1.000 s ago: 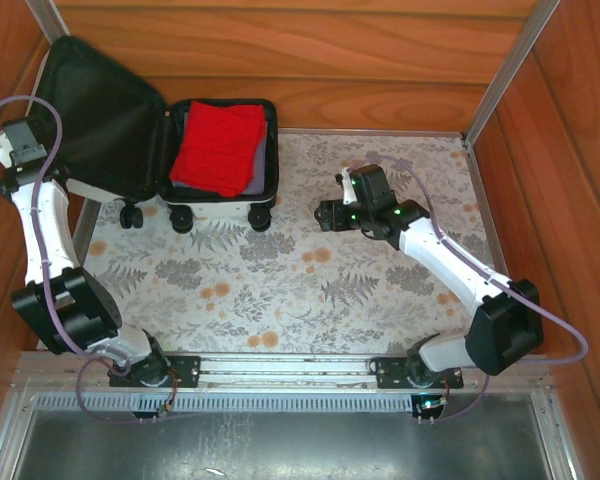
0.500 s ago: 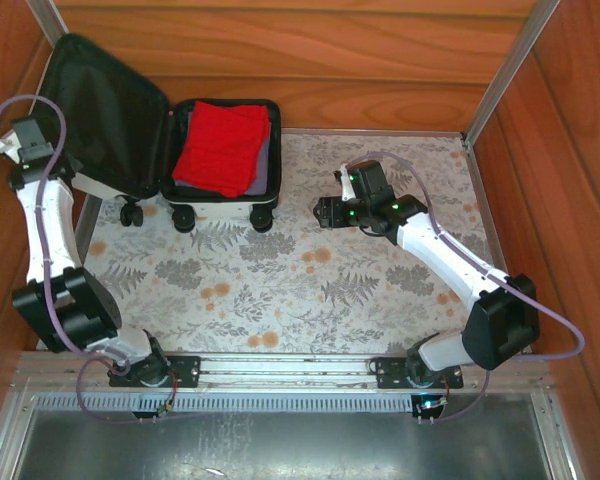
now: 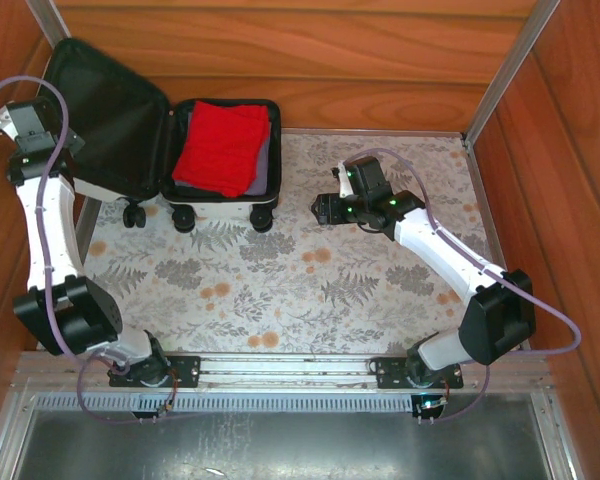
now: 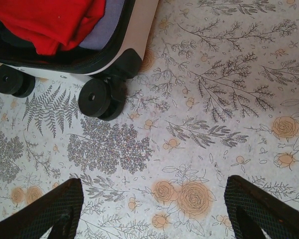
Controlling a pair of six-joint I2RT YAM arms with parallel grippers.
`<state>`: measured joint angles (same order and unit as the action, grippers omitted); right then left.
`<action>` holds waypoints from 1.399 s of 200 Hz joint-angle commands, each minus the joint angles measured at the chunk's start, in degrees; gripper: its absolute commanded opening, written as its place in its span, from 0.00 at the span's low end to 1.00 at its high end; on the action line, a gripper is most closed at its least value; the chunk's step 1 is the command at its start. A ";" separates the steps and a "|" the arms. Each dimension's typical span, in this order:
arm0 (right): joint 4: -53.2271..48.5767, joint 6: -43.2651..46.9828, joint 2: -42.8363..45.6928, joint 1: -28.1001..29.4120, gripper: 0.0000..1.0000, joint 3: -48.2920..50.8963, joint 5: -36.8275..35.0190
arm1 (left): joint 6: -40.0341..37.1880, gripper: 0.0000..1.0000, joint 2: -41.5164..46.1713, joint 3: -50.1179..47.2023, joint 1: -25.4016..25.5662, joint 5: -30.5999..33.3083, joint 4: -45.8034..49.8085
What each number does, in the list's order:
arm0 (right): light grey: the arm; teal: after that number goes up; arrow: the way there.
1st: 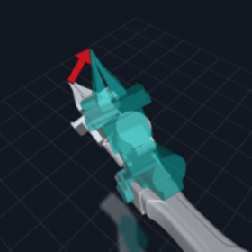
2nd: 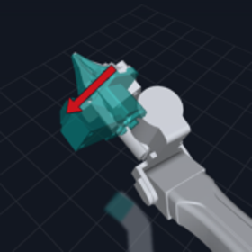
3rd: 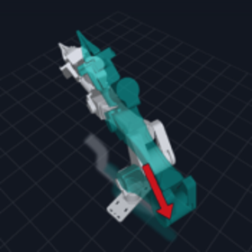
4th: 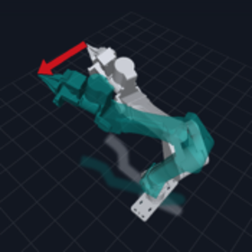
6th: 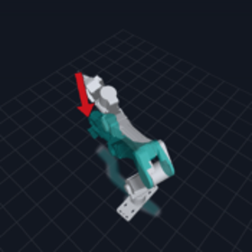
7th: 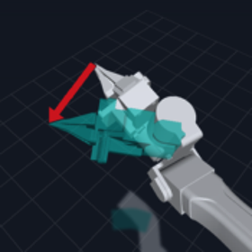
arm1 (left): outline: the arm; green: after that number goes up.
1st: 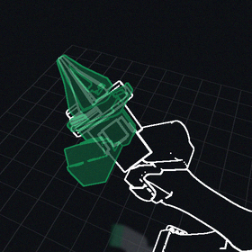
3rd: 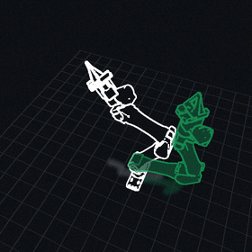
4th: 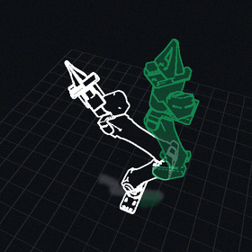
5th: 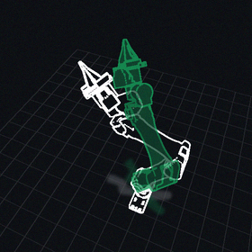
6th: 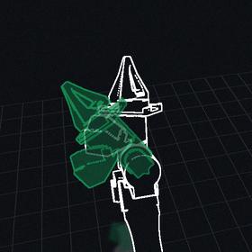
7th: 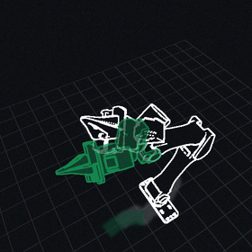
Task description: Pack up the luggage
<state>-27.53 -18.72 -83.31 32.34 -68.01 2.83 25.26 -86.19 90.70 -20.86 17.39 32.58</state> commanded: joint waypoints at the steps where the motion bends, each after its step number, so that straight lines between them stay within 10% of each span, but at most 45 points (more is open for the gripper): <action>1: -1.79 -0.02 0.48 0.60 0.79 -0.59 -0.55 | -0.38 0.81 -3.46 2.47 -1.53 -1.21 -0.06; 84: -3.12 0.39 1.81 0.60 0.79 0.68 -2.90 | 3.10 0.68 -11.72 6.34 -3.73 -0.32 0.18; 157: -3.54 0.61 2.57 0.61 0.79 1.87 -4.21 | 5.95 0.00 -10.27 6.97 -2.73 -1.35 0.07; 204: -1.81 0.61 5.05 0.59 0.79 4.55 -5.16 | 1.84 0.00 -4.17 6.69 7.66 5.87 0.03; 253: -0.42 0.44 10.89 0.62 0.79 9.27 -6.72 | -5.39 0.00 -2.62 7.47 29.53 21.01 -0.19; 280: -1.20 0.04 15.72 0.62 0.81 12.51 -9.30 | -7.39 0.45 -4.95 8.61 42.25 22.19 -1.10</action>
<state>-28.73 -18.55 -71.79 32.62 -57.80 -3.44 17.93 -89.62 97.06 9.41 46.59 34.39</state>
